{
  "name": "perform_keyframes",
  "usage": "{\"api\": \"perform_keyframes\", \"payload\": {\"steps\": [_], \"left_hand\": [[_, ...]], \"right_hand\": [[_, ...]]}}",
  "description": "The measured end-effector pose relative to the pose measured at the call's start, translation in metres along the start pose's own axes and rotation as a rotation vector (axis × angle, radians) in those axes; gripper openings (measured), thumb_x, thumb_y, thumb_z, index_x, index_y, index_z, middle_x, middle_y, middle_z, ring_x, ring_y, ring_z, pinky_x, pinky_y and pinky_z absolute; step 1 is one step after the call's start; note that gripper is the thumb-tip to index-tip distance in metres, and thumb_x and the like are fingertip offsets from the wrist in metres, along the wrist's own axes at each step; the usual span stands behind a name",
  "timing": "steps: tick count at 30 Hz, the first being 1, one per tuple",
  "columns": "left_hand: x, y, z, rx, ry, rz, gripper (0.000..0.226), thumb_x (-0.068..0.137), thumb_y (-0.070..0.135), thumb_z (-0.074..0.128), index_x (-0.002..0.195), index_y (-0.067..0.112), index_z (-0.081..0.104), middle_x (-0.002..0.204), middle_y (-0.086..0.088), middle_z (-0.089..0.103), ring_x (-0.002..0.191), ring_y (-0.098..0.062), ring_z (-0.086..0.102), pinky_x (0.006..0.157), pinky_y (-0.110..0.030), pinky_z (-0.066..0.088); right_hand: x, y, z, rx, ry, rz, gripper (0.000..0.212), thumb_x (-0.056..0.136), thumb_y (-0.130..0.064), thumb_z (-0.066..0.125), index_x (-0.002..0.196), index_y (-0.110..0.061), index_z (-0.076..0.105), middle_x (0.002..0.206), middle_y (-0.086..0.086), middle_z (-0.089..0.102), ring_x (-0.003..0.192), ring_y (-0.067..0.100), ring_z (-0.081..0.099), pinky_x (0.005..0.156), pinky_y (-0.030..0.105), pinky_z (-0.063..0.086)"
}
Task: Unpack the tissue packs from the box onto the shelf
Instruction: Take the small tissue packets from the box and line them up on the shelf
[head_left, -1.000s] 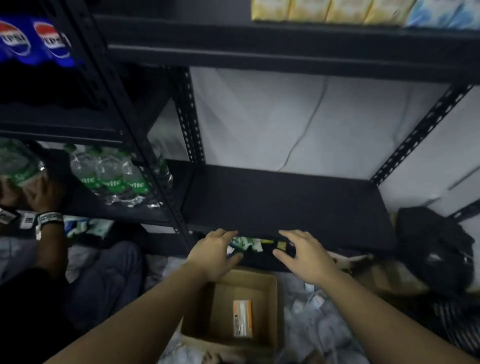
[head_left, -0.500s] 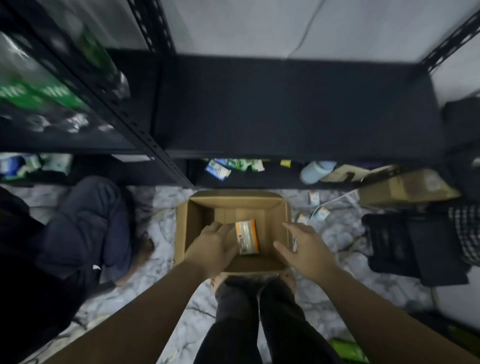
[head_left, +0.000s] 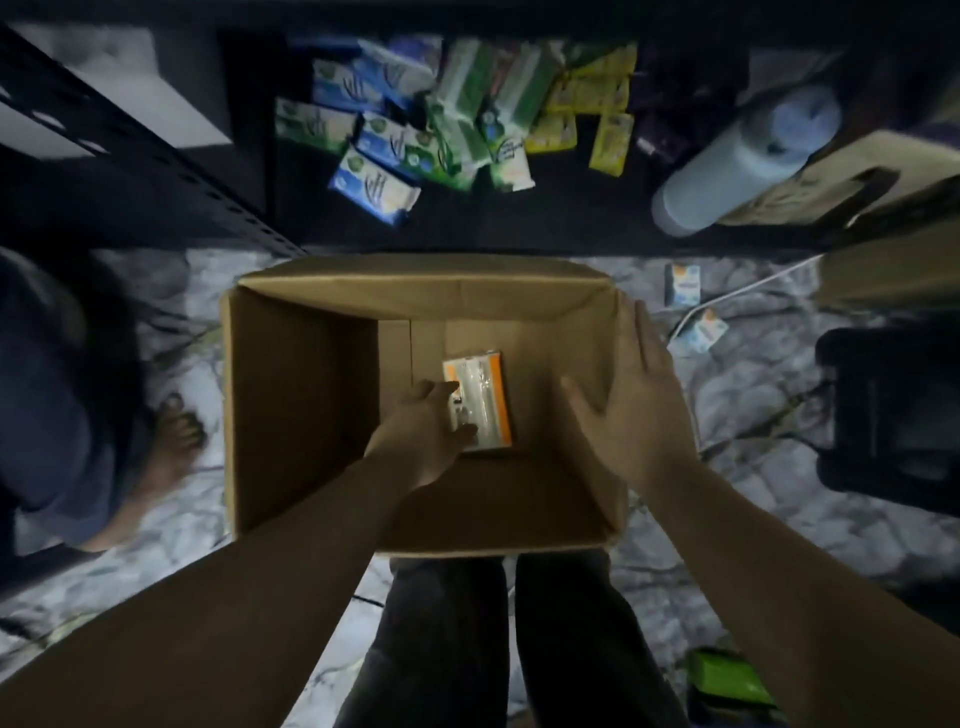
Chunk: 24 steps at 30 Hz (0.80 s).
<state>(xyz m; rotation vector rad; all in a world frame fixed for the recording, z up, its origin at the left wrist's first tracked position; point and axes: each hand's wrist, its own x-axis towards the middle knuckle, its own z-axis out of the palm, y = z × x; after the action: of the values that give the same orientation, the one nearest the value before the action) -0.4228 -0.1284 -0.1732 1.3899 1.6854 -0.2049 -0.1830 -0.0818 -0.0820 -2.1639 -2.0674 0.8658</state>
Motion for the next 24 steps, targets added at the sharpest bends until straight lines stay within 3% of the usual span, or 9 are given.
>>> {"api": "perform_keyframes", "payload": {"steps": [4,7,9,11,14,18,20,22,24], "left_hand": [[0.069,-0.014,0.057,0.026,-0.03,0.006,0.083,0.093,0.052,0.067,0.161,0.028,0.025,0.166,-0.003,0.029,0.146,-0.029,0.038,0.115,-0.052,0.04],[0.116,-0.025,0.088,0.044,-0.024,0.059,0.097,0.09,0.049,0.071,0.164,0.026,0.014,0.171,-0.005,0.017,0.156,-0.032,0.018,0.124,-0.055,0.021],[0.144,-0.032,0.102,0.055,-0.029,0.071,0.106,0.088,0.05,0.072,0.164,0.031,0.002,0.173,-0.003,0.005,0.158,-0.032,0.002,0.123,-0.057,0.01],[0.163,-0.036,0.113,0.084,-0.015,0.045,0.109,0.085,0.053,0.074,0.164,0.034,0.001,0.173,-0.003,0.005,0.158,-0.032,0.002,0.122,-0.06,0.008],[0.171,-0.034,0.122,0.21,0.116,-0.026,0.103,0.077,0.056,0.081,0.159,0.028,0.024,0.158,-0.013,0.038,0.144,-0.038,0.036,0.116,-0.058,0.031],[0.156,-0.024,0.101,0.117,0.214,-0.063,0.059,0.088,0.049,0.071,0.141,0.03,0.052,0.136,-0.009,0.056,0.123,-0.032,0.051,0.102,-0.05,0.047],[0.135,-0.019,0.078,-0.011,0.145,-0.019,0.037,0.091,0.044,0.069,0.126,0.035,0.06,0.124,-0.001,0.061,0.114,-0.025,0.057,0.092,-0.044,0.052],[0.104,-0.014,0.054,-0.126,0.063,0.031,0.018,0.092,0.041,0.069,0.103,0.047,0.056,0.103,0.014,0.062,0.098,-0.012,0.062,0.074,-0.03,0.051],[0.066,-0.007,0.028,-0.166,0.099,0.041,0.019,0.091,0.044,0.071,0.093,0.047,0.052,0.089,0.019,0.06,0.083,0.0,0.06,0.062,-0.023,0.045]], "right_hand": [[0.003,0.014,0.039,0.063,0.078,-0.02,0.098,0.098,-0.039,0.063,0.165,-0.018,-0.005,0.174,0.003,-0.006,0.156,0.016,0.013,0.119,0.024,0.025],[0.005,0.02,0.052,0.105,0.135,-0.024,0.098,0.097,-0.03,0.067,0.165,-0.014,-0.002,0.174,0.008,0.001,0.149,0.003,0.004,0.11,-0.001,0.003],[0.007,0.023,0.057,0.136,0.151,-0.027,0.098,0.096,-0.028,0.068,0.165,-0.014,0.0,0.174,0.009,0.005,0.147,0.0,0.004,0.105,-0.006,0.002],[0.008,0.026,0.061,0.166,0.17,-0.036,0.098,0.095,-0.029,0.069,0.165,-0.014,0.002,0.174,0.008,0.007,0.147,-0.001,0.005,0.104,-0.007,0.003],[0.009,0.028,0.063,0.185,0.181,-0.053,0.098,0.095,-0.032,0.068,0.165,-0.015,0.002,0.174,0.005,0.006,0.151,0.0,0.004,0.107,-0.005,0.005],[0.008,0.025,0.059,0.209,0.176,-0.052,0.097,0.097,-0.032,0.068,0.165,-0.014,0.002,0.174,0.005,0.005,0.155,0.005,0.004,0.113,0.001,0.007],[0.007,0.022,0.055,0.205,0.172,-0.044,0.098,0.097,-0.031,0.068,0.165,-0.015,0.0,0.174,0.006,0.004,0.156,0.008,0.006,0.113,0.001,0.007],[0.005,0.02,0.051,0.178,0.155,-0.039,0.098,0.098,-0.032,0.067,0.165,-0.018,-0.004,0.174,0.005,0.003,0.156,0.01,0.008,0.116,0.006,0.013],[0.004,0.017,0.047,0.143,0.134,-0.041,0.098,0.099,-0.033,0.066,0.165,-0.019,-0.005,0.174,0.005,0.001,0.157,0.018,0.015,0.116,0.019,0.025]]}}
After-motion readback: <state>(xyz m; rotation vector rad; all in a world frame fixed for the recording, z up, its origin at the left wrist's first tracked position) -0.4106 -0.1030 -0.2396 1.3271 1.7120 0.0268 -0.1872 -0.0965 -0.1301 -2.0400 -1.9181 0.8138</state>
